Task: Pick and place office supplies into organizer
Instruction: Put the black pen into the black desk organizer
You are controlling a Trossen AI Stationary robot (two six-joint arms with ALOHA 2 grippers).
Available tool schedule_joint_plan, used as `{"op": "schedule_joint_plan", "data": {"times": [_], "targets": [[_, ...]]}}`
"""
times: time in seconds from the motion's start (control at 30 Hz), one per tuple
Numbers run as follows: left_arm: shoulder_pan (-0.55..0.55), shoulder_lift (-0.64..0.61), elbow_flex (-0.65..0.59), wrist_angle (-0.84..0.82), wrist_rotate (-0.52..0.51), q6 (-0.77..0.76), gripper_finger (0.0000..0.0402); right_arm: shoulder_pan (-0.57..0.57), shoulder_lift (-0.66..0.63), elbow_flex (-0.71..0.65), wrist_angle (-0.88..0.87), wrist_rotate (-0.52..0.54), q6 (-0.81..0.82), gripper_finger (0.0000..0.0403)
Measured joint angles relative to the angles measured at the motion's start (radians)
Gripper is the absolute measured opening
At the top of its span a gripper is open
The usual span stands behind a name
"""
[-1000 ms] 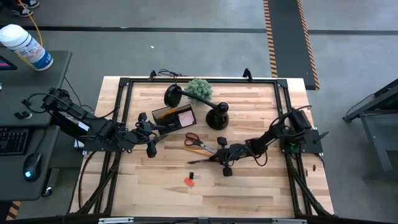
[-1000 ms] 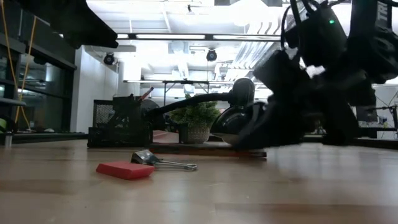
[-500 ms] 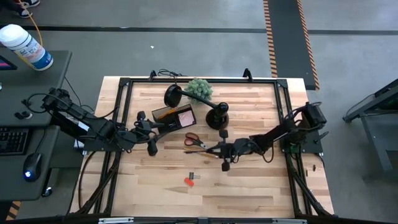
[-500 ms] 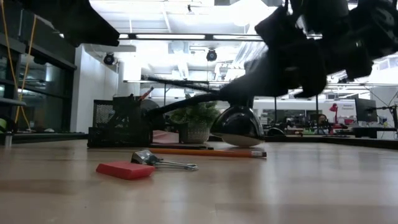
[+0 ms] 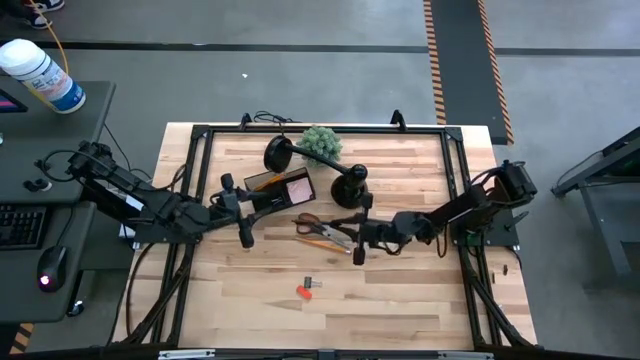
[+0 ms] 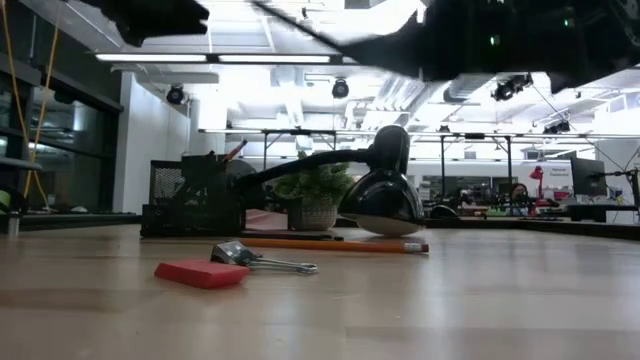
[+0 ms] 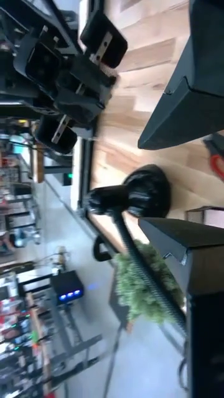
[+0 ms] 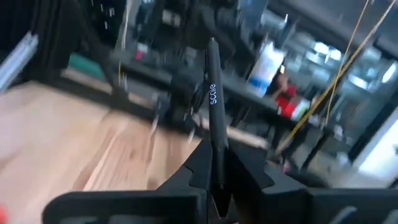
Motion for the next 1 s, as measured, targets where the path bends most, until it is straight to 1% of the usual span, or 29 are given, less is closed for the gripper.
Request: {"op": "schedule_joint_plan", "data": {"times": [0.17, 0.23, 0.3, 0.53, 0.7, 0.83, 1.0], "targets": [[0.000, 0.000, 0.000, 0.117, -0.006, 0.098, 0.0179, -0.036, 0.000, 0.005, 0.125, -0.072, -0.068, 0.0025], [0.000, 0.000, 0.000, 0.164, -0.005, 0.139, 0.0179, -0.053, 0.000, 0.029, 0.134, -0.115, -0.079, 0.0025], [0.000, 0.000, 0.000, 0.212, 0.027, 0.195, 0.0179, -0.067, 0.000, 0.062, 0.133, -0.156, -0.096, 0.0025], [0.000, 0.053, 0.000, 0.432, 0.187, 0.397, 0.0179, -0.095, 0.002, 0.186, 0.099, -0.266, -0.203, 0.0025], [0.001, 0.124, 0.000, 0.619, 0.244, 0.516, 0.0179, -0.119, 0.002, 0.268, 0.048, -0.339, -0.213, 0.0025], [0.001, 0.177, 0.000, 0.739, 0.301, 0.605, 0.0179, -0.137, 0.002, 0.320, -0.007, -0.393, -0.211, 0.0025], [0.017, 0.228, 0.000, 0.864, 0.318, 0.657, 0.0179, -0.147, 0.002, 0.354, -0.032, -0.447, -0.209, 0.0025]]}}
